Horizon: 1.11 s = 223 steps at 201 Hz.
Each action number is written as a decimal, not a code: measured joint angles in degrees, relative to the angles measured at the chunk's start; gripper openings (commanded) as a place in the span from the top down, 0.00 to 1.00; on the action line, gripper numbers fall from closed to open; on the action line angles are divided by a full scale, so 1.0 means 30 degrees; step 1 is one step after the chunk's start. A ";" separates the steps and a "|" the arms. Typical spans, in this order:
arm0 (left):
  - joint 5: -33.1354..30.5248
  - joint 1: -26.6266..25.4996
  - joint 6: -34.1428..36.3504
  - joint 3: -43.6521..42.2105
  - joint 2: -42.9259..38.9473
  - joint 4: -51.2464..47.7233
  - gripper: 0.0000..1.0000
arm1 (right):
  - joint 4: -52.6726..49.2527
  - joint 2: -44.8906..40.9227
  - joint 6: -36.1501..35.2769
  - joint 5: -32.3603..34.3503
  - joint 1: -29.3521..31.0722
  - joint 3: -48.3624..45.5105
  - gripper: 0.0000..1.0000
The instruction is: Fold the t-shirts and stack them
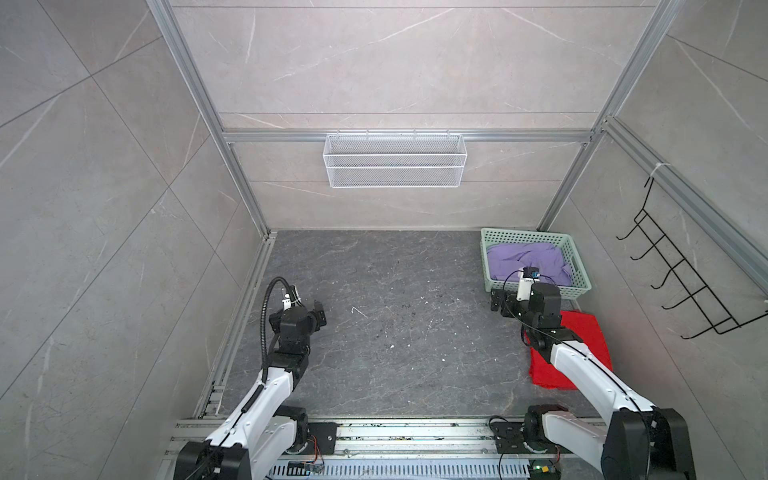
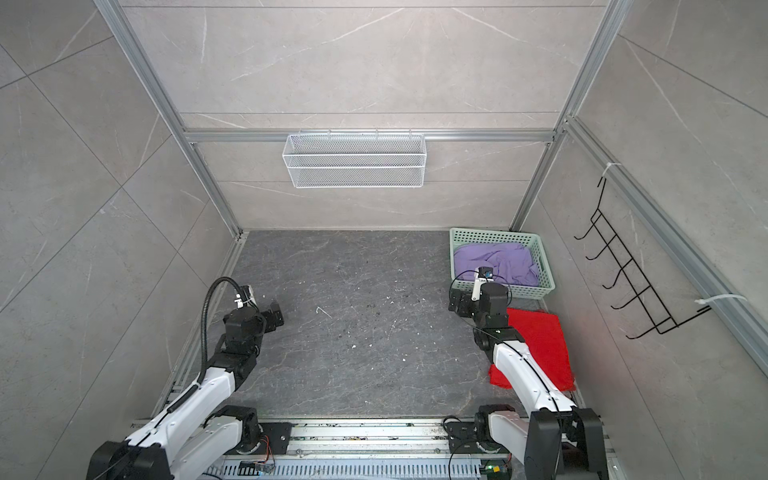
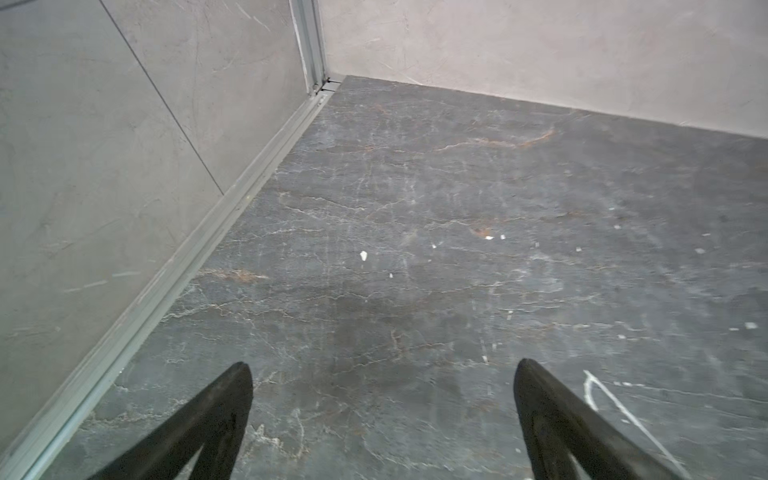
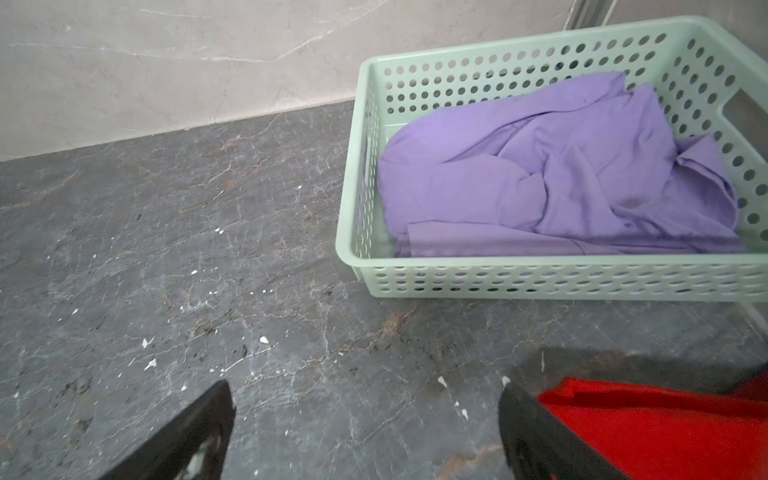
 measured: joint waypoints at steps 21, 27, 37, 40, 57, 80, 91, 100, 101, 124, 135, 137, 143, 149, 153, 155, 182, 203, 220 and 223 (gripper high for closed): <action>-0.0270 0.0000 0.0809 -0.0546 0.1851 0.2586 0.00 | 0.2018 0.0874 -0.0044 0.0605 0.0102 -0.0947 0.01; -0.0342 0.0000 0.1056 -0.0619 0.2382 0.3300 0.00 | 0.2543 0.1173 -0.0095 0.0714 0.0146 -0.1122 0.01; -0.0503 0.0036 0.1435 -0.0648 0.3184 0.4313 0.00 | 0.3286 0.1683 -0.0255 0.0940 0.0248 -0.1311 0.01; -0.0546 0.0058 0.1552 -0.0648 0.3410 0.4612 0.00 | 0.3483 0.1843 -0.0342 0.0998 0.0284 -0.1341 0.01; -0.0590 0.0175 0.2127 -0.0648 0.4495 0.6164 0.00 | 0.4801 0.2499 -0.0758 0.1392 0.0532 -0.1566 0.01; -0.0532 0.0386 0.2499 -0.0663 0.6105 0.8204 0.00 | 0.7213 0.3286 -0.1158 0.2142 0.0743 -0.2266 0.01; -0.0495 0.0474 0.2630 -0.0699 0.7096 0.9194 0.00 | 0.8160 0.3701 -0.1231 0.2528 0.0758 -0.2623 0.01; -0.0415 0.0525 0.2747 -0.0699 0.7883 0.9857 0.00 | 0.8786 0.4240 -0.1239 0.2790 0.0758 -0.2769 0.01; -0.0401 0.0532 0.2761 -0.0699 0.7956 0.9901 0.00 | 0.8837 0.4284 -0.1239 0.2812 0.0758 -0.2769 0.01; 0.0175 0.0816 0.2841 -0.0699 0.8692 1.0156 0.00 | 1.0375 0.5843 -0.1319 0.3198 0.0794 -0.2783 0.01; 0.0488 0.1093 0.2841 -0.0699 0.8692 1.0477 0.00 | 1.0469 0.6200 -0.1370 0.3264 0.0860 -0.2783 0.01; 0.0525 0.1151 0.2841 -0.0699 0.8692 1.0528 0.00 | 1.0506 0.6237 -0.1384 0.3271 0.0882 -0.2783 0.01; 0.0699 0.1297 0.2834 -0.0699 0.8692 1.0608 0.00 | 1.0666 0.6353 -0.1435 0.3271 0.0918 -0.2783 0.01; 0.0918 0.1479 0.2805 -0.0699 0.8692 1.0659 0.00 | 1.0936 0.6477 -0.1472 0.3271 0.0962 -0.2783 0.01; 0.1035 0.1603 0.2776 -0.0699 0.8692 1.0666 0.00 | 1.1081 0.6550 -0.1523 0.3271 0.0976 -0.2783 0.01; 0.1086 0.1647 0.2754 -0.0699 0.8721 1.0681 0.00 | 1.1176 0.6601 -0.1530 0.3271 0.0984 -0.2790 0.01; 0.2018 0.2484 0.2499 -0.0197 0.9916 1.0652 0.00 | 1.2524 0.7242 -0.1763 0.3468 0.1297 -0.3038 0.01; 0.2776 0.3038 0.2186 0.0189 0.9967 1.0258 0.00 | 1.2954 0.7293 -0.1872 0.3570 0.1384 -0.3045 0.01; 0.2987 0.3249 0.2018 0.0364 0.9967 1.0156 0.00 | 1.3049 0.7308 -0.1880 0.3643 0.1384 -0.3045 0.01; 0.3009 0.3249 0.1989 0.0379 0.9967 1.0149 0.00 | 1.3056 0.7308 -0.1880 0.3643 0.1384 -0.3045 0.01</action>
